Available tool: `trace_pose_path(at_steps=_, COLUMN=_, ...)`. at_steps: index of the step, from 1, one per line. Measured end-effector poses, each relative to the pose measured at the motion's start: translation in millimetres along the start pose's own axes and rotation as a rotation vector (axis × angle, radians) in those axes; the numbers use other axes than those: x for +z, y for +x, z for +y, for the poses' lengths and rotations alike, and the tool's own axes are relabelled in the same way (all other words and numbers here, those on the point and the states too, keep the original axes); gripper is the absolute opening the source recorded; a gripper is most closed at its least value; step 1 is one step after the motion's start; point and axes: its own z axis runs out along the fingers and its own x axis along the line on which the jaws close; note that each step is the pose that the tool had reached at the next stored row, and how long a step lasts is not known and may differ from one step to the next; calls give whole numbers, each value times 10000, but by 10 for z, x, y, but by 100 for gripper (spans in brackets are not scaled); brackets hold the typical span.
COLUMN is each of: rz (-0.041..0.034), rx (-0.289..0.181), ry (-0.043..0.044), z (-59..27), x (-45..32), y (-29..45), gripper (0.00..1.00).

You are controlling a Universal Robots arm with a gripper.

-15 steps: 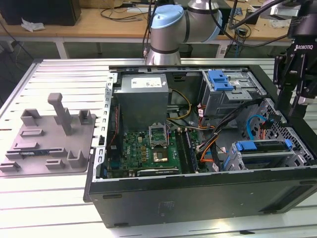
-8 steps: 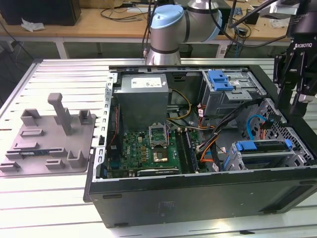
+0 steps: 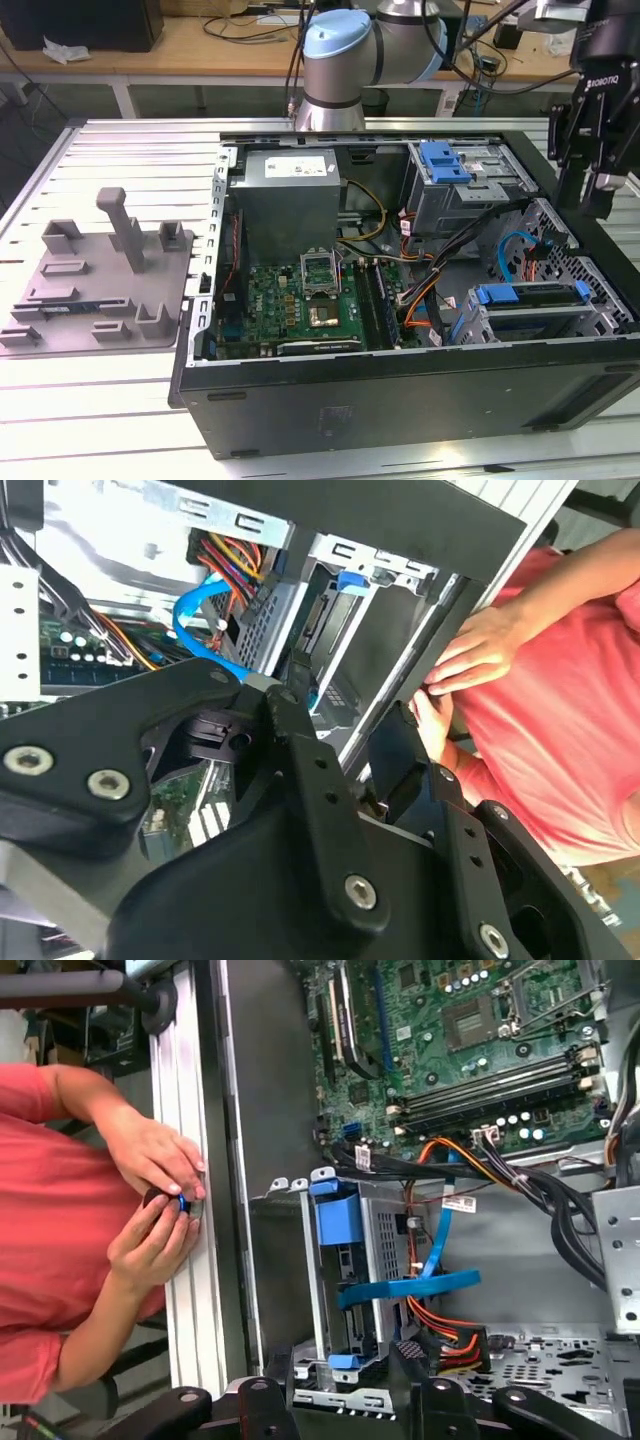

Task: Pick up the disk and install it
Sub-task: 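Insert the first disk wire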

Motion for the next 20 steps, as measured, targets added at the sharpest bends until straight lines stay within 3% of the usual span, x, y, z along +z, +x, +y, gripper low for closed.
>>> trace_pose_path(at_steps=7, rz=-49, rx=368, ry=-267, z=-113, x=58, y=-80, gripper=50)
trace_pose_path(at_steps=14, rz=-55, rx=482, ry=-357, z=-130, x=88, y=-315, gripper=50)
trace_pose_path(at_steps=18, rz=-56, rx=571, ry=-415, z=-172, x=109, y=-348, gripper=50)
trace_pose_path(at_steps=20, rz=-63, rx=671, ry=-485, z=-186, x=123, y=-361, gripper=50)
